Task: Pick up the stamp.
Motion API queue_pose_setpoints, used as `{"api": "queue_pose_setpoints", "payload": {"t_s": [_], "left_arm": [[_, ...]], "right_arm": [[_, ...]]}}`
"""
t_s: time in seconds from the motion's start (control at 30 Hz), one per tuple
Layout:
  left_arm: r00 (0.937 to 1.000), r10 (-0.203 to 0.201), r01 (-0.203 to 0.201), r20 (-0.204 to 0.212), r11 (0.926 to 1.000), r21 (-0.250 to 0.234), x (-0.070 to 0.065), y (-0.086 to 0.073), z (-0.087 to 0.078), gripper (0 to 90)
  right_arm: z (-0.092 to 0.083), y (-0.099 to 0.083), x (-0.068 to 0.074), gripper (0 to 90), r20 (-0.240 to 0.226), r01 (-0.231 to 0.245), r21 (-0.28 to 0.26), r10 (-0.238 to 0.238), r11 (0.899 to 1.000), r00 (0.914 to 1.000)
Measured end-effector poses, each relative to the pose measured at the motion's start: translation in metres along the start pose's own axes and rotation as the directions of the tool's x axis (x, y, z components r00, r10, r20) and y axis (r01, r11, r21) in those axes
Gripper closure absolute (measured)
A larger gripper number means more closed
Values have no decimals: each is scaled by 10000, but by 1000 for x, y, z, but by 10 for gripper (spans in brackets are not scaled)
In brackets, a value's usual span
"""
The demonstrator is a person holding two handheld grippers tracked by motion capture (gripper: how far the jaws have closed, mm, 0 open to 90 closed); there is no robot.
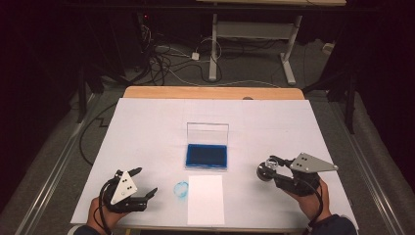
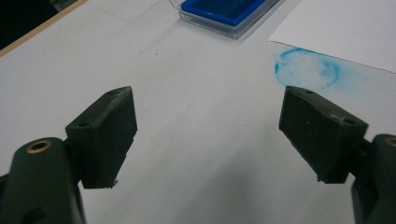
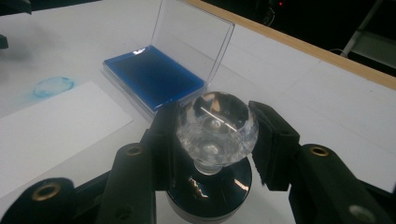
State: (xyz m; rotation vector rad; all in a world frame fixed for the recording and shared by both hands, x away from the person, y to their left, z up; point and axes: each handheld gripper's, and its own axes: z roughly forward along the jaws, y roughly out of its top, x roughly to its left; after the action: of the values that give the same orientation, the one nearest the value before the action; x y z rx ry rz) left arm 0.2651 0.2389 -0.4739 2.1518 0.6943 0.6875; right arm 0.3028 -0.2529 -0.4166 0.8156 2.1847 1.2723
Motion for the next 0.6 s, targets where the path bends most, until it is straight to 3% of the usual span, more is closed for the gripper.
{"api": "queue_pose_setpoints", "payload": {"t_s": [0.6], "left_arm": [[9999,96,-96,52,10000,-1,-2,-1,-2,180]], "right_arm": [[16,15,6,564,-316,165,-158,-170,9997,9994]]}}
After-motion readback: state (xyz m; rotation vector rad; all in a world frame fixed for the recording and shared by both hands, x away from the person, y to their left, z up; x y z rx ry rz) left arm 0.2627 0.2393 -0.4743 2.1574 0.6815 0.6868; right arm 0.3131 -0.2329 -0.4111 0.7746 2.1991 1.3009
